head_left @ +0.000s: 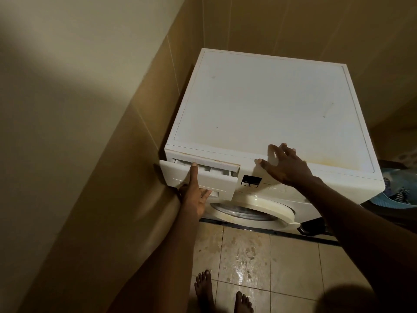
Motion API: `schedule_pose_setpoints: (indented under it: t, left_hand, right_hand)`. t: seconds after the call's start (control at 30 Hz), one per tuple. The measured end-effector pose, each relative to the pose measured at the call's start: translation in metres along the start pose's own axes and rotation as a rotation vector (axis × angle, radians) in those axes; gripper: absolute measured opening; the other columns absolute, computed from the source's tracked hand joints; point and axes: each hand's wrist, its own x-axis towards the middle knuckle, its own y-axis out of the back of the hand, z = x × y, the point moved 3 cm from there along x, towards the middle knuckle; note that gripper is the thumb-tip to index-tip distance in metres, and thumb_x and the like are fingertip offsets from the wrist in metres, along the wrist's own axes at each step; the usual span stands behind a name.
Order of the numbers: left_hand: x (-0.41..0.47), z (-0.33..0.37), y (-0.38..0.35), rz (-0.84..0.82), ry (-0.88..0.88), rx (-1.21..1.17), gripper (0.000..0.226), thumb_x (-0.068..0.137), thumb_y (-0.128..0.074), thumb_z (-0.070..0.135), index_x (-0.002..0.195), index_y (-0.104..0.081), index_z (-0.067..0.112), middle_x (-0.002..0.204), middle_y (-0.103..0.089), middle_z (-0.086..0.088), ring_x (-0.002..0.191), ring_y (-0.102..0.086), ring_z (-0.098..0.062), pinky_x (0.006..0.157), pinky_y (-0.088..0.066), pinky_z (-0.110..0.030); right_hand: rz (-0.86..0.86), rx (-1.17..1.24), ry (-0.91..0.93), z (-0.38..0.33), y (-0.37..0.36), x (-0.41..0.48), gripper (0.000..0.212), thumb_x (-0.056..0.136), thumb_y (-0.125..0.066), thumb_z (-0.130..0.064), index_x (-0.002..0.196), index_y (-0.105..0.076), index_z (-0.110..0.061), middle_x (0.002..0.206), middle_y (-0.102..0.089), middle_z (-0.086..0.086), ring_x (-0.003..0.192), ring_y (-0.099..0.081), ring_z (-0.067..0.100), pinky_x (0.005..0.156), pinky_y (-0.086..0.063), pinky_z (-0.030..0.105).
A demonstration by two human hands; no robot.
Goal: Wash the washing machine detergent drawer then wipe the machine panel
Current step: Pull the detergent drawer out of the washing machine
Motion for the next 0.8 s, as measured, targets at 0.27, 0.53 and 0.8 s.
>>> schedule_pose_setpoints:
  t: [0.27, 0.53, 0.8]
  left_hand:
    - [-0.021, -0.005, 0.024, -0.003, 0.058, 0.000, 0.074, 0.085, -0.072, 0.036, 0.146, -0.035, 0.016, 0.134, -0.057, -0.019, 0.121, -0.058, -0.034, 0.091, -0.053, -0.044]
    - [-0.037, -0.008, 0.043, 0.042, 0.051, 0.073, 0.076, 0.085, -0.072, 0.034, 0.146, -0.032, 0.016, 0.135, -0.053, -0.022, 0.123, -0.055, -0.037, 0.102, -0.049, -0.051]
    - [-0.054, -0.017, 0.064, 0.050, 0.066, 0.077, 0.073, 0.087, -0.070, 0.032, 0.146, -0.031, 0.014, 0.134, -0.052, -0.023, 0.122, -0.055, -0.038, 0.101, -0.048, -0.050]
  right_hand:
    - [0.251, 0.174, 0.073, -0.008, 0.000, -0.017, 0.046, 0.090, -0.059, -0.034, 0.130, -0.050, -0.014, 0.134, -0.052, 0.012, 0.122, -0.048, 0.032, 0.097, -0.042, 0.044]
    - [0.277, 0.226, 0.389, -0.061, -0.018, -0.053, 0.029, 0.087, -0.055, -0.013, 0.114, -0.065, -0.014, 0.116, -0.066, 0.004, 0.106, -0.058, 0.024, 0.083, -0.046, 0.031]
    - [0.017, 0.169, 0.366, -0.096, -0.047, -0.059, 0.041, 0.090, -0.048, -0.015, 0.128, -0.059, -0.021, 0.115, -0.067, 0.009, 0.104, -0.063, 0.026, 0.084, -0.053, 0.036]
